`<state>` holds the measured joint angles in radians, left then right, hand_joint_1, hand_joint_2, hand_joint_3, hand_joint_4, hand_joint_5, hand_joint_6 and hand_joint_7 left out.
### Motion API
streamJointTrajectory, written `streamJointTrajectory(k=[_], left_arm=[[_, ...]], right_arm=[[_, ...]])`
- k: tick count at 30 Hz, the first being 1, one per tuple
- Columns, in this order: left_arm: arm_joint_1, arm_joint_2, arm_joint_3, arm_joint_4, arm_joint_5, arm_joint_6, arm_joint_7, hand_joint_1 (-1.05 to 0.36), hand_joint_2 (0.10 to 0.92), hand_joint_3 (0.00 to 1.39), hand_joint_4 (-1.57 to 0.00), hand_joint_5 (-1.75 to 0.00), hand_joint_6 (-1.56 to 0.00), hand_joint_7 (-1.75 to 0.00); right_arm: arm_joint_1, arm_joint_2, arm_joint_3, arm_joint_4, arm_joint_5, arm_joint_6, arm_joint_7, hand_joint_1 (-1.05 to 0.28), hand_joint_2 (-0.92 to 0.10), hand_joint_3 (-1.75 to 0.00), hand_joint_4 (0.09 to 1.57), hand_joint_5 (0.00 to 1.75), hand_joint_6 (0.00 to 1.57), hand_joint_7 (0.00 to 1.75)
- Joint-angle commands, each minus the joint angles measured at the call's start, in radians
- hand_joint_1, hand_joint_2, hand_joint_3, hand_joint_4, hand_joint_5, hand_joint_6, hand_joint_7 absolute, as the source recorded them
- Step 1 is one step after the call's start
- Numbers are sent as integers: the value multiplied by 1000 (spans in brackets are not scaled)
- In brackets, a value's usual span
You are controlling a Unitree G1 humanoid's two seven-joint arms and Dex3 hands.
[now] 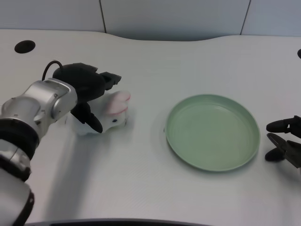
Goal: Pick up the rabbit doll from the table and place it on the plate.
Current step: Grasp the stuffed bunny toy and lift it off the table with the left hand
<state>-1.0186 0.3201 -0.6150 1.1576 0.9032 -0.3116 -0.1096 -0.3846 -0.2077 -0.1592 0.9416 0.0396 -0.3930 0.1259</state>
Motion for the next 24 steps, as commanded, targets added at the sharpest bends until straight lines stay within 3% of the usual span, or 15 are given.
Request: streamJointTrajectory(k=[1,3,6,13,17,21,24], left_arm=[[-38,-34,-34,80,13,36,17,-1037,921,61,1,1,1,1],[-46,-49,-45,108,10,50,21,-1043,921,63,1,1,1,1],[-51,-63,-51,143,-1,64,26,-1047,921,64,1,1,1,1],[-46,-79,-59,176,-17,87,58,-1040,920,49,1,1,1,1],[-33,-83,-53,182,-28,87,83,-1037,921,44,1,1,1,1],[-14,-87,-43,192,-46,85,123,-934,869,10,-40,-22,1,1],[3,-84,-44,196,-55,69,167,-918,849,2,-94,-50,-39,-18]], right_arm=[[19,-18,-9,-22,6,19,-6,-822,-921,-70,872,1085,538,1143],[24,-18,-9,-36,6,32,-8,-802,-921,-74,862,1088,524,1139],[33,-16,-11,-49,11,34,-4,-806,-915,-71,855,1099,514,1141],[41,-23,-11,-45,11,18,9,-817,-918,-62,848,1103,508,1136],[47,-23,-12,-56,11,25,8,-819,-921,-58,848,1100,509,1134],[57,-22,-12,-79,11,40,6,-809,-921,-58,858,1106,526,1134],[65,-27,-10,-86,8,32,11,-820,-920,-56,849,1108,525,1134]])
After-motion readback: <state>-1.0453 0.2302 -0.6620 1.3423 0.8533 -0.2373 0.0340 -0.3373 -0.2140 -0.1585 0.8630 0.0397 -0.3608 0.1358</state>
